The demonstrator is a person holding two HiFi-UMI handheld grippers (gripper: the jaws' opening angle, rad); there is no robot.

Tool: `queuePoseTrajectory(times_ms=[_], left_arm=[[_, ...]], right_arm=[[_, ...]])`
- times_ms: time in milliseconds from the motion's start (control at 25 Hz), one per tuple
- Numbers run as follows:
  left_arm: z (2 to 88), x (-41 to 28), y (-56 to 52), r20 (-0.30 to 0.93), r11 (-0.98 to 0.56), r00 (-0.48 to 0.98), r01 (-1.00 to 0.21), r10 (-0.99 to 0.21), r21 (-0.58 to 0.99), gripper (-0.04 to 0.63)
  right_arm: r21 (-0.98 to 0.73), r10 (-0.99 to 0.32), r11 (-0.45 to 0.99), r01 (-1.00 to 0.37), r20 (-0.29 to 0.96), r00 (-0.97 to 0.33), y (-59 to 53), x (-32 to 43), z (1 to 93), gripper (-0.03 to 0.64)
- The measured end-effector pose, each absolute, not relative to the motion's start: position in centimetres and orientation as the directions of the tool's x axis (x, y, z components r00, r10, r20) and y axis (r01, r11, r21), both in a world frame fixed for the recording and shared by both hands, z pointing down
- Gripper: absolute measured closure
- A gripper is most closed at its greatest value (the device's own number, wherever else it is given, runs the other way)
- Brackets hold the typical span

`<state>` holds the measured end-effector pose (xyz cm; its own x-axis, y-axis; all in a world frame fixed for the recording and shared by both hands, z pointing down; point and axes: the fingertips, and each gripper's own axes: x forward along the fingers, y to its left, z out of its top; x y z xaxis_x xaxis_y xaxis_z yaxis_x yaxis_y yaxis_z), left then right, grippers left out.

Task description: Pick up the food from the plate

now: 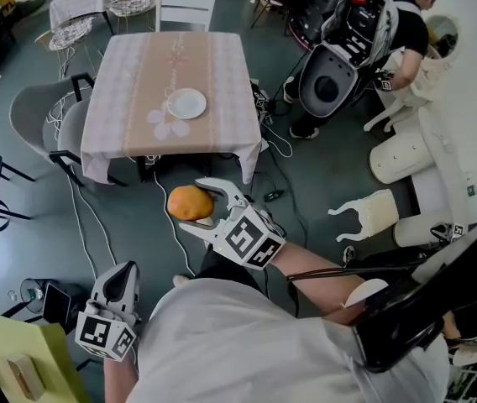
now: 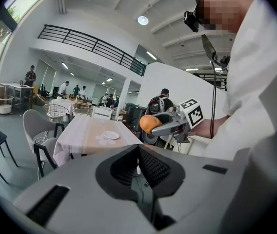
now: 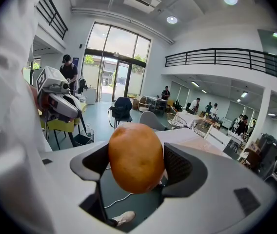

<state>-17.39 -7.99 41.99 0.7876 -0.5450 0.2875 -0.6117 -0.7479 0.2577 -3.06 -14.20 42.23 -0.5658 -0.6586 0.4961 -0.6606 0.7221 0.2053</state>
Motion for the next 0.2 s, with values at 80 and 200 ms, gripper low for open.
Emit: queuePoseTrajectory(times_ms=[80,200], left_arm=[[42.03,-17.34,-8.42,0.288,-0.748,0.788,-0.612,-0.545,0.257,0.586],[42.15,-17.38,-9.13,0.291,-0.747,0.786,-0.614,-0.546,0.257,0.586]], right_arm=[[0.207,-0.660,0.722,-0.661,0.496,-0.565,-14.66,-2.98,42.28,0.261],[0.209,-0.659,0.722,-0.659,0.499,-0.563,-15.38,-2.94,42.52,0.262]])
